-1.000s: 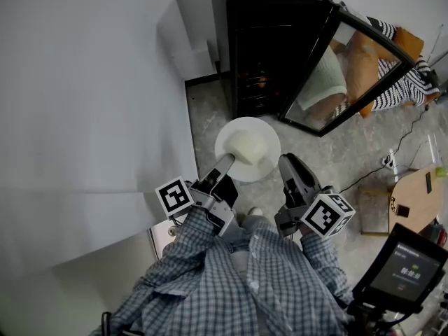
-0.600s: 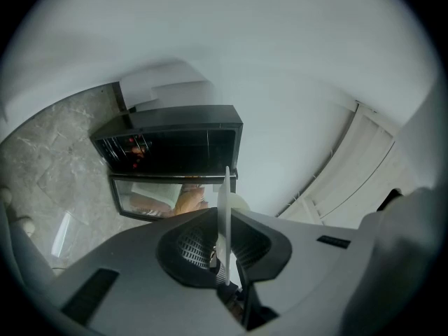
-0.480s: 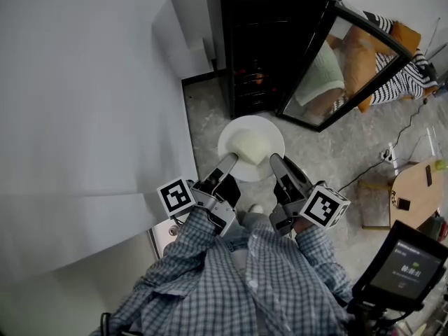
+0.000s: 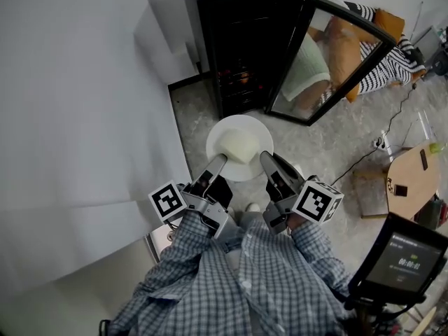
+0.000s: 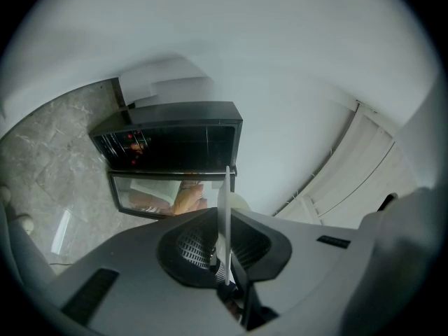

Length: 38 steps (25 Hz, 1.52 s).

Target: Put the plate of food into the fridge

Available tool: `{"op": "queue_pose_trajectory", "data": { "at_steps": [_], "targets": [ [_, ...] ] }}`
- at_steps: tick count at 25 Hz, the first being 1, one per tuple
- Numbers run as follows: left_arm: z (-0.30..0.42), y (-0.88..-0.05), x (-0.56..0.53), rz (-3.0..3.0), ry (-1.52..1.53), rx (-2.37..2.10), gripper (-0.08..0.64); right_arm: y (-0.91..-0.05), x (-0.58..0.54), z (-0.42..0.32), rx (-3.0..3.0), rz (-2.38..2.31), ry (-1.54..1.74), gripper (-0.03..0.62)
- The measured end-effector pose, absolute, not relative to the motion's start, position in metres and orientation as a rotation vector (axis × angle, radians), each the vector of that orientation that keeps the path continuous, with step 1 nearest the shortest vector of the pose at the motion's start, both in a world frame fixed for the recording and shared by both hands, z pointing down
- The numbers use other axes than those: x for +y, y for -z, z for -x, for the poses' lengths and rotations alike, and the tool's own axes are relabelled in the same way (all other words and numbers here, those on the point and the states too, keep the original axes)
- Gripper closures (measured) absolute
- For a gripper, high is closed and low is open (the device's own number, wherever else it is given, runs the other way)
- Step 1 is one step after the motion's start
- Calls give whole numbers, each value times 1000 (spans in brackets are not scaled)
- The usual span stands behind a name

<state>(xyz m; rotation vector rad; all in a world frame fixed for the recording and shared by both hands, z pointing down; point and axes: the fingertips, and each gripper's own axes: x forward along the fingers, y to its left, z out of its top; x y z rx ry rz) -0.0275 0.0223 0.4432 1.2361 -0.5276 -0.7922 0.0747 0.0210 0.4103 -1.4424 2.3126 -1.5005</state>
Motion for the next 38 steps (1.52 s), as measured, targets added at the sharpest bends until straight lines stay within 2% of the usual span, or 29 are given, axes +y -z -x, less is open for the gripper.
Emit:
{"op": "queue_pose_trajectory", "data": {
  "at_steps": [30, 38],
  "targets": [
    [-13, -443, 16, -1274, 734, -443, 534, -408, 24, -113, 2215, 1563, 1410, 526],
    [-50, -434, -40, -1235, 791, -498, 534, -397, -43, -151, 2314, 1497, 1437, 526]
  ]
}}
